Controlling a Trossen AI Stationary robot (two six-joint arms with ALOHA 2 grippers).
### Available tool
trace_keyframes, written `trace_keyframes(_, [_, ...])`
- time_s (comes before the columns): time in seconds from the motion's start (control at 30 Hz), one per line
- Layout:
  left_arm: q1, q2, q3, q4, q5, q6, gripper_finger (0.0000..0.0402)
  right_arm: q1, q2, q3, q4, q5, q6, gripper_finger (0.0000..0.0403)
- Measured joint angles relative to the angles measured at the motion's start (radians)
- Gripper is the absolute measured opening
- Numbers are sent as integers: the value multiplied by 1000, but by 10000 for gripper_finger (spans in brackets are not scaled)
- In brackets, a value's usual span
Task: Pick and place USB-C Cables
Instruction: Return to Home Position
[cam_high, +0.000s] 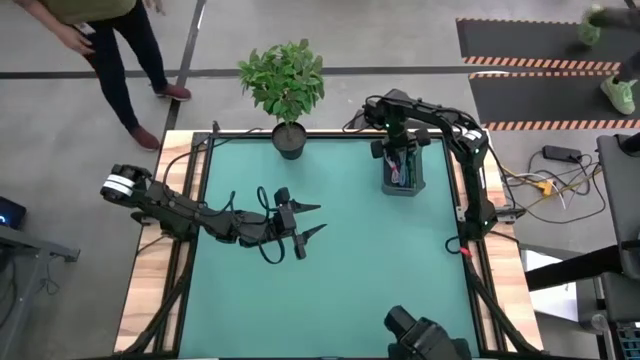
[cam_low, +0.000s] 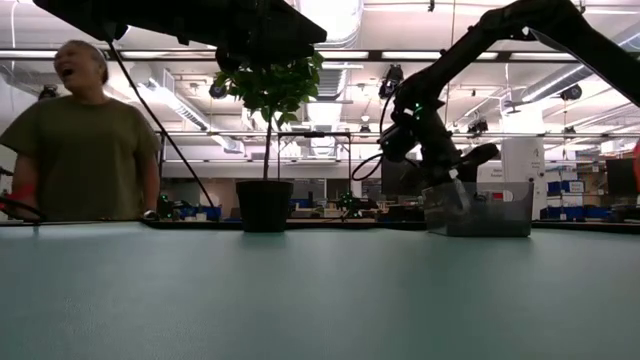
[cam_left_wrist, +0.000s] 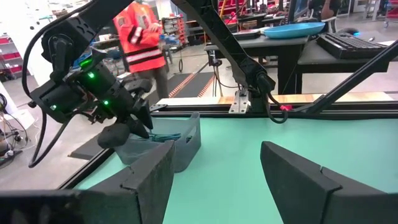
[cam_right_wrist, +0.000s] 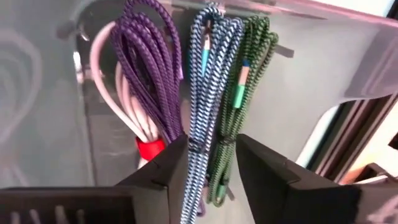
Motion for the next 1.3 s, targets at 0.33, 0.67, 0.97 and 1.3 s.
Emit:
trace_keyframes(0.33, [0, 0, 0, 0, 0, 0, 222, 22, -105, -1, -63, 1, -25, 141])
trace_keyframes(0.67, [-14, -19, 0, -6, 0, 0, 222, 303, -355, -62, 76, 181, -111, 118])
trace_keyframes(0.97, [-78, -163, 0, -216, 9, 42, 222, 739, -650, -472, 770, 114, -465, 89])
trace_keyframes(1.3, [-209, -491, -58, -945, 35, -80, 221, 1096, -894, -1125, 1837, 101, -786, 42])
